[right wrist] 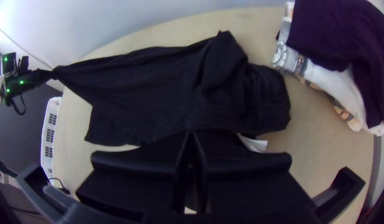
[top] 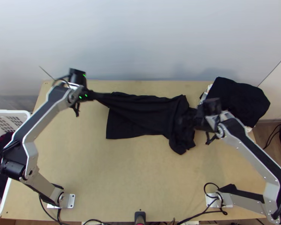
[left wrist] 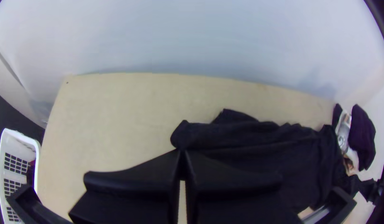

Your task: Fold the t-shirt

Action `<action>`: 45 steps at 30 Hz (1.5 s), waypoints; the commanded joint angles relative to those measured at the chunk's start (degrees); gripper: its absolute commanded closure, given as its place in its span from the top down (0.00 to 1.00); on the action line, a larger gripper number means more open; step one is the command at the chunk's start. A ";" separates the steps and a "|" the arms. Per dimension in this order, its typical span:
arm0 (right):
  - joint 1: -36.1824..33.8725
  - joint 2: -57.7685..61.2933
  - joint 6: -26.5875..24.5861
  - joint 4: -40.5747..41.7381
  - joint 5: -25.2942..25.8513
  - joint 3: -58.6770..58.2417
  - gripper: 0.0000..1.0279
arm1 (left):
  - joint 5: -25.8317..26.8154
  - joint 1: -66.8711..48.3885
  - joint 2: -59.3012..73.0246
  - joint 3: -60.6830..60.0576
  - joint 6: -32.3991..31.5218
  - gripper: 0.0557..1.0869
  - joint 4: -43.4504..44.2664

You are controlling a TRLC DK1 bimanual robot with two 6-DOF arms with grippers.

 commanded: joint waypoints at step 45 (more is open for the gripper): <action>12.44 -8.87 -36.43 2.08 46.27 57.87 0.03 | -17.76 -3.75 -26.73 38.43 18.56 0.04 8.59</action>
